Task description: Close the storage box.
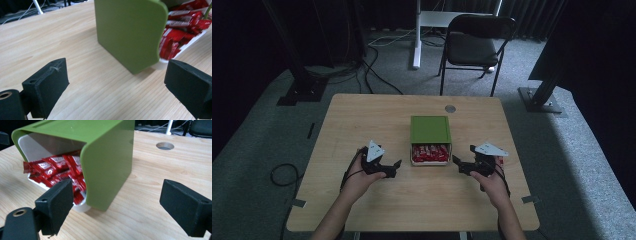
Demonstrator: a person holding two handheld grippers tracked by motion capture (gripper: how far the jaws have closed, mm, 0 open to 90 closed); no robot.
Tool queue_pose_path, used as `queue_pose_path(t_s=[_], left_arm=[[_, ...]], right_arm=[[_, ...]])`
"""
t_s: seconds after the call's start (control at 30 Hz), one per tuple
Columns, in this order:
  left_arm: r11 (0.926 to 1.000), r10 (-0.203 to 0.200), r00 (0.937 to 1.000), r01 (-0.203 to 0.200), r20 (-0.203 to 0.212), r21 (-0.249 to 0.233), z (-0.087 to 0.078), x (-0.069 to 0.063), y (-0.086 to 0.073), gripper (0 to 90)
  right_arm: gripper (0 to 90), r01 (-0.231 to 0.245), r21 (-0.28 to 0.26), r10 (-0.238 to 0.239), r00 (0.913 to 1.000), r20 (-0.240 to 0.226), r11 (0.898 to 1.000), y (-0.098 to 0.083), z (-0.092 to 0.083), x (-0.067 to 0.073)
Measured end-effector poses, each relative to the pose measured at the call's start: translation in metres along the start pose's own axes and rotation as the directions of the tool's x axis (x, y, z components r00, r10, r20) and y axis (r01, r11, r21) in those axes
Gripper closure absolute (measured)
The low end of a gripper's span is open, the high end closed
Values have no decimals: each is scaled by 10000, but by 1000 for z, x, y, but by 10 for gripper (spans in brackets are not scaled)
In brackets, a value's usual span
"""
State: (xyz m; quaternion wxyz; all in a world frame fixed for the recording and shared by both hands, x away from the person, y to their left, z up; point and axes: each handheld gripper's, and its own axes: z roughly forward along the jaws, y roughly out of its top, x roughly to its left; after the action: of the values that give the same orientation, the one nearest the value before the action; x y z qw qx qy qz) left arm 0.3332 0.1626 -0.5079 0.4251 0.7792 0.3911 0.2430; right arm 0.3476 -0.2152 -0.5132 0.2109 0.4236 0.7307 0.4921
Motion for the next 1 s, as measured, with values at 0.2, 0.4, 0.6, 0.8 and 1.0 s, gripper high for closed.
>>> queue_pose_path(t_s=[0.2,0.4,0.6,0.8,1.0], left_arm=[[9993,-165,9995,174,-277,329,-7,7,-13,59],[9975,-538,9980,552,-325,438,-11,14,-27,59],[9952,-774,9960,799,-455,571,-16,19,-39,59],[9942,-762,9949,809,-668,709,-24,25,-48,59],[9909,-1052,9908,1117,-848,757,-33,31,-59,59]], right_arm=[[115,-124,63,122,9995,287,9999,-5,-7,-4],[115,-95,228,86,9991,416,9997,-13,-14,-9],[115,-112,489,83,9982,588,9987,-27,-20,-14],[115,-277,737,214,9962,843,9969,-42,-28,-22],[115,-472,867,390,9948,942,9951,-53,-35,-26]])
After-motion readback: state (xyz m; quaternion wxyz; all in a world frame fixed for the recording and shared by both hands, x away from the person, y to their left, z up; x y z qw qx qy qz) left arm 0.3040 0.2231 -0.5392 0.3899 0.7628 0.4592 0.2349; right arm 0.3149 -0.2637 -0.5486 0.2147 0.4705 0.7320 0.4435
